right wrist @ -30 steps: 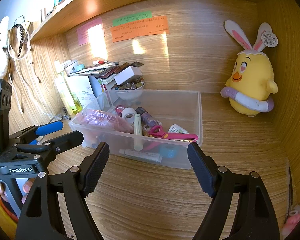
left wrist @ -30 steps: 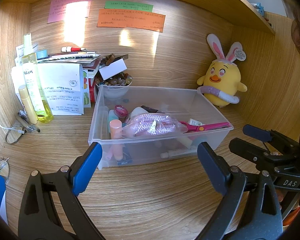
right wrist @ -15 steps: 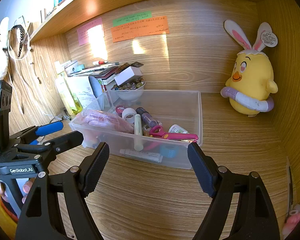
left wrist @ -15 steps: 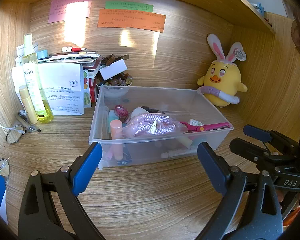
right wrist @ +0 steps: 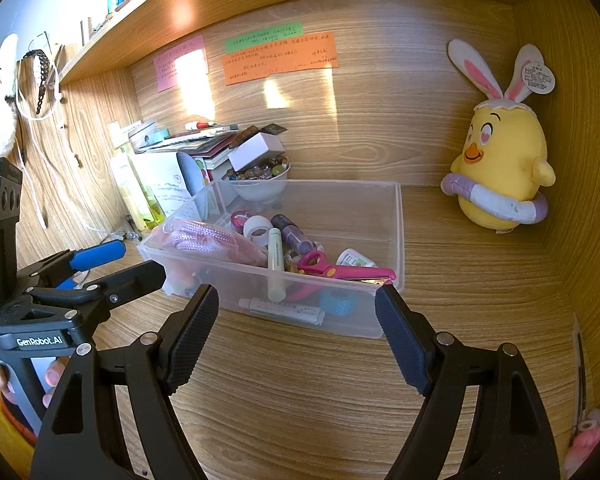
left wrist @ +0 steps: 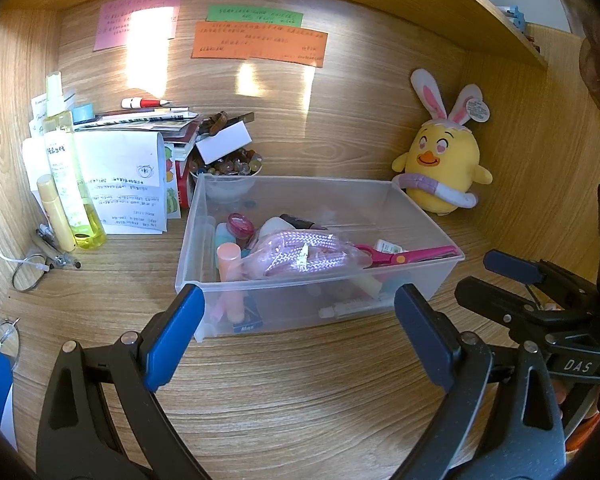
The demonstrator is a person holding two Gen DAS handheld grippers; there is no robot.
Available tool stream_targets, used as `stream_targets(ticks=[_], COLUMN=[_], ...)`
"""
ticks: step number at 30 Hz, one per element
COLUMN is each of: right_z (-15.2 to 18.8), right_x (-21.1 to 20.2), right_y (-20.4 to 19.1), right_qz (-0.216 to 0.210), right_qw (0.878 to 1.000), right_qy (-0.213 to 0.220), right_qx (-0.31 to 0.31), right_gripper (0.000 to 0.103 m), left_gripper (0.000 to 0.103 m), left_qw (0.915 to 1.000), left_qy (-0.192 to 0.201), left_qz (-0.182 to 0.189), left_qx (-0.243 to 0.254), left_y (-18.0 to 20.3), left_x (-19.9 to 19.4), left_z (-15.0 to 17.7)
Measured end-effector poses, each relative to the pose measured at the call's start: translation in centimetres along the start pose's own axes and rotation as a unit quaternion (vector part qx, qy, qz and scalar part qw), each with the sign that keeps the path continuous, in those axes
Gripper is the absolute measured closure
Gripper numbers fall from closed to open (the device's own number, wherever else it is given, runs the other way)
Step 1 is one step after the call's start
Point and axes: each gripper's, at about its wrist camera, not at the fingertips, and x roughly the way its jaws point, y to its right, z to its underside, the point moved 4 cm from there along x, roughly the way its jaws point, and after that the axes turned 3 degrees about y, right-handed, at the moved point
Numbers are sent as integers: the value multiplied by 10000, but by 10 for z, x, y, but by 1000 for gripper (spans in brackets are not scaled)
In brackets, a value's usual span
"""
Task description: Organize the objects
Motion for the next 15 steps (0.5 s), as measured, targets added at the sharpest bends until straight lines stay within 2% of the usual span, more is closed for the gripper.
stream_targets(ticks=[15], right_z=[1], right_x=[-1], right_y=[-1], right_qz=[-13], right_qw=[10000], right_qy=[10], right_qx=[12], right_gripper=[25], left_gripper=[2], left_qw=[9998], left_qy=[-110], left_qz=[133], left_qx=[-111], left_y=[2], left_x=[3], left_z=[3])
